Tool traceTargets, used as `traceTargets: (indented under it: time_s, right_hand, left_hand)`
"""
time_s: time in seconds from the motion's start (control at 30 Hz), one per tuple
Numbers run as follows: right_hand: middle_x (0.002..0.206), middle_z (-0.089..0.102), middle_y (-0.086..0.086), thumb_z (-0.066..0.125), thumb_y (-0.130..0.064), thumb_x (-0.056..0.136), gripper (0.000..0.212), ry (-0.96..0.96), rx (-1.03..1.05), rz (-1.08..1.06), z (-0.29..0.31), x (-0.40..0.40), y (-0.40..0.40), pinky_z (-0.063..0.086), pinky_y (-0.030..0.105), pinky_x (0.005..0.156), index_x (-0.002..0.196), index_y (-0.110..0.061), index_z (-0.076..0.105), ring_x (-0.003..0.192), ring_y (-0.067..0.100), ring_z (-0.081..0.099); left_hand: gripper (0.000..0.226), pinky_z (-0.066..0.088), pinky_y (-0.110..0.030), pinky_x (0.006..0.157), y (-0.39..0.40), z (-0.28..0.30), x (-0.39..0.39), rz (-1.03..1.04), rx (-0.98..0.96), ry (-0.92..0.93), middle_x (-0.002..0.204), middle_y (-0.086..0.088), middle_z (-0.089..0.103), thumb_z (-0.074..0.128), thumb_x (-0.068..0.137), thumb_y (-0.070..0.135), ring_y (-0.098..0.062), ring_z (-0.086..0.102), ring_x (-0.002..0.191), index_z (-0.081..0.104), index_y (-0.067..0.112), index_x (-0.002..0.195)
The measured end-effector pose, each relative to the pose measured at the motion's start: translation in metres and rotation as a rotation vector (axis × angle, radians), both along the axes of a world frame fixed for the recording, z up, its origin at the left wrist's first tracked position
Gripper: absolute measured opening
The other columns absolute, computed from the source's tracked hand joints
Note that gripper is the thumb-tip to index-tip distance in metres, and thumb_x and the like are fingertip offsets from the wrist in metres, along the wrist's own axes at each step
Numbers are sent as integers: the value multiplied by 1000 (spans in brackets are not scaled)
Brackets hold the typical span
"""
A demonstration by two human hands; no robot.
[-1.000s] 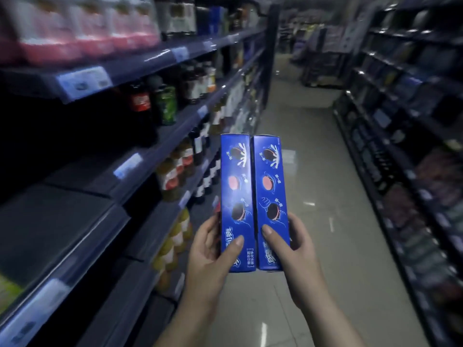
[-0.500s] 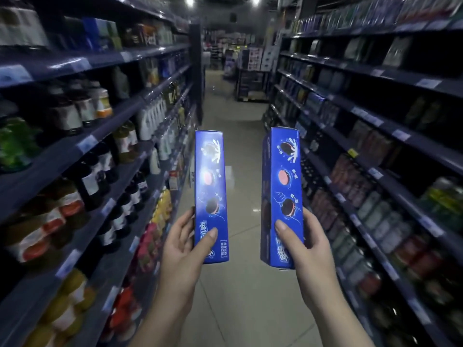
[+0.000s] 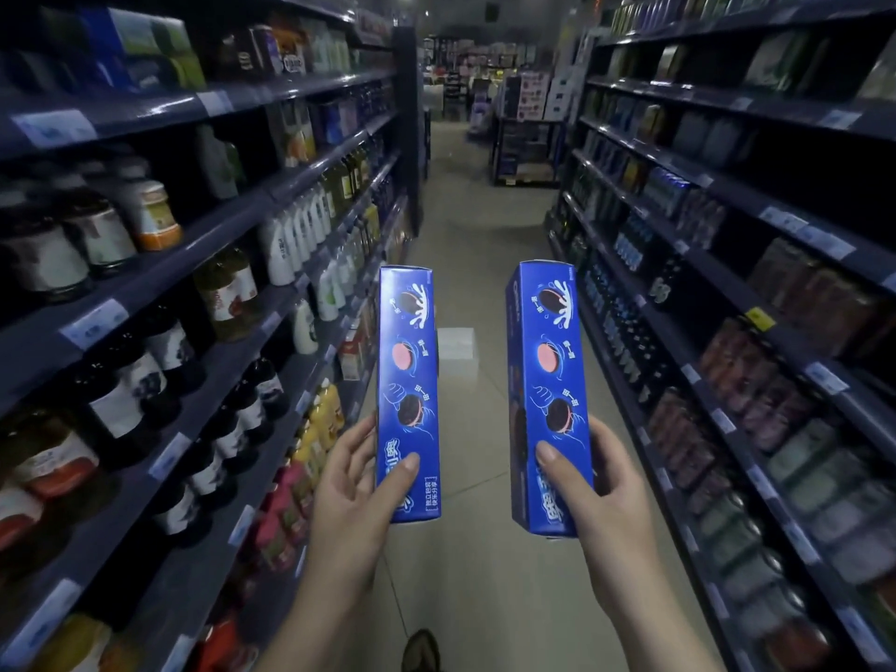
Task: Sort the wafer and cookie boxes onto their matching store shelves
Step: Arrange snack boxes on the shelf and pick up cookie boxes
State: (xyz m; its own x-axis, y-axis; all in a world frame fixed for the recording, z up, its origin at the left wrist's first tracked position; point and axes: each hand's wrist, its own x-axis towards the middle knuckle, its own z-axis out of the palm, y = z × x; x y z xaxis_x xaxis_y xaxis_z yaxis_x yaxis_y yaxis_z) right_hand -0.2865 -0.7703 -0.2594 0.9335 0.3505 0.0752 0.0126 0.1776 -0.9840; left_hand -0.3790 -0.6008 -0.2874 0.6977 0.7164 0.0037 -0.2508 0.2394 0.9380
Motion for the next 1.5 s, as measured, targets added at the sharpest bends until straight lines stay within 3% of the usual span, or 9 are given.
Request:
traceTargets:
  time_s: [0.13, 0.37, 0.57, 0.7, 0.9, 1.07, 1.13, 1.3, 1.5]
  right_hand:
    - [106, 72, -5, 73, -32, 66, 58, -10, 20, -1, -4, 75, 47, 53, 17, 62, 122, -23, 60, 87, 8, 71]
    - [107, 72, -4, 73, -33, 67, 57, -77, 52, 22, 19, 215, 151, 54, 19, 66, 121, -23, 61, 94, 13, 70]
    - [110, 72, -3, 78, -41, 60, 67, -65, 56, 53, 26, 308, 216, 54, 19, 66, 123, -23, 59, 95, 13, 70]
    - [109, 72, -3, 73, -32, 67, 57, -19, 47, 97, 14, 374, 260, 55, 20, 65, 122, -24, 59, 95, 13, 71]
    - [109, 72, -3, 76, -47, 57, 70, 0, 42, 190, 3, 486, 332, 57, 26, 72, 121, -27, 59, 98, 18, 70]
    - [107, 73, -3, 82, -48, 55, 67, -32, 4, 335, 18, 582, 398, 56, 49, 88, 116, -32, 60, 97, 23, 71]
    - [104, 73, -4, 88, -41, 60, 65, -46, -11, 411, 28, 612, 428, 54, 55, 84, 117, -31, 60, 91, 23, 72]
    - [108, 73, -2, 75, -35, 65, 62, -37, 11, 600, 32, 660, 503, 57, 24, 63, 125, -25, 58, 93, 18, 72]
    - [105, 74, -5, 80, -37, 64, 61, -17, -5, 831, 33, 677, 595, 57, 24, 63, 121, -28, 60, 90, 16, 73]
  left_hand:
    - [73, 48, -51, 97, 45, -2, 72, 6, 0, -20, 122, -4, 68, 81, 54, 33, -29, 64, 113, 57, 24, 123]
    - [70, 57, -39, 87, 147, 29, 213, 27, 56, -79, 121, -5, 68, 82, 64, 21, -28, 65, 110, 53, 19, 128]
    - [68, 56, -41, 87, 211, 48, 297, 43, 66, -66, 118, -4, 70, 87, 63, 16, -27, 68, 106, 56, 23, 123]
    - [61, 57, -39, 85, 248, 40, 355, 74, 41, -56, 118, -5, 70, 71, 67, 18, -28, 67, 107, 55, 20, 126]
    - [48, 57, -24, 67, 304, 27, 452, 159, 50, -56, 112, -4, 72, 66, 79, 4, -20, 71, 97, 57, 19, 124]
    - [46, 57, -24, 62, 343, 32, 526, 301, 16, -91, 115, -6, 71, 65, 82, 2, -22, 71, 95, 57, 18, 125]
    - [48, 58, -26, 64, 359, 38, 546, 362, 15, -113, 115, -5, 70, 67, 79, 7, -24, 71, 98, 58, 20, 124]
    - [53, 60, -29, 68, 402, 42, 573, 563, 15, -101, 115, -4, 70, 69, 72, 13, -23, 70, 100, 58, 22, 123]
    - [56, 60, -32, 74, 467, 44, 585, 735, 31, -85, 118, -6, 69, 74, 74, 11, -28, 68, 105, 55, 19, 126]
